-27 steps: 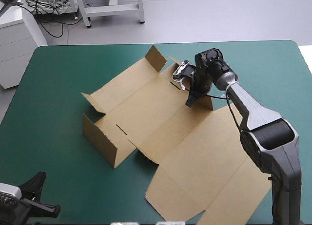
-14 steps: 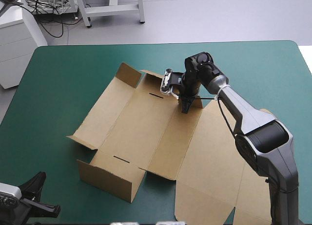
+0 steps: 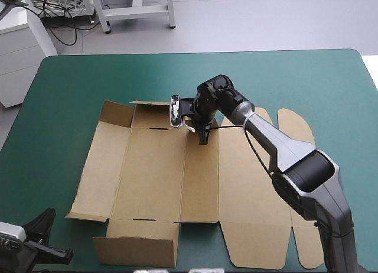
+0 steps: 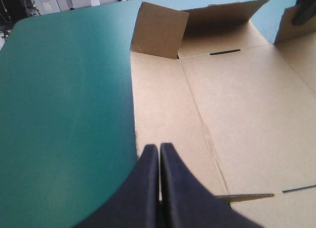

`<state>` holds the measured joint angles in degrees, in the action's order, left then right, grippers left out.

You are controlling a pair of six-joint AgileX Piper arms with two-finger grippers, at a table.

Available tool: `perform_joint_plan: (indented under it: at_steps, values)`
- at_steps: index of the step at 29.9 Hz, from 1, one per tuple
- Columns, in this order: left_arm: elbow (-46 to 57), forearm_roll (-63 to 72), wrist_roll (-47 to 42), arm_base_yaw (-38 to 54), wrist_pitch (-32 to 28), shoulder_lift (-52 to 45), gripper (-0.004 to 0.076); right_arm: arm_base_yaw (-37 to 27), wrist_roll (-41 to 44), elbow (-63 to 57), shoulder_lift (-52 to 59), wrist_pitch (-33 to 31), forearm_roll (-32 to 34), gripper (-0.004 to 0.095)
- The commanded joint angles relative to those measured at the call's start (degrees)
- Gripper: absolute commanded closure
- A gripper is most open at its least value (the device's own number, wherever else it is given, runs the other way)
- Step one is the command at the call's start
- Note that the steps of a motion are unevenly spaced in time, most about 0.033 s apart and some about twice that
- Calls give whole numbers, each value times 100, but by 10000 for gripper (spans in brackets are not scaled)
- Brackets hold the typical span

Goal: Fold the box

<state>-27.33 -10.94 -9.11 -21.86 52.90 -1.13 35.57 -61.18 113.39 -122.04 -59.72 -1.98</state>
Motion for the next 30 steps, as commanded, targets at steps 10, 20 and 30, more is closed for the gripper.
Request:
perform_joint_plan:
  at_steps: [10,20,30]
  values:
    - [-135,-71,-59,-22,-418,-47,734,2,100,508,8,2,10,864]
    - [-135,-71,-59,-22,-418,-47,734,2,914,1671,18,-1120,198,474]
    - [-135,-71,-59,-22,-418,-47,734,-100,3204,2075,742,-1215,1083,565]
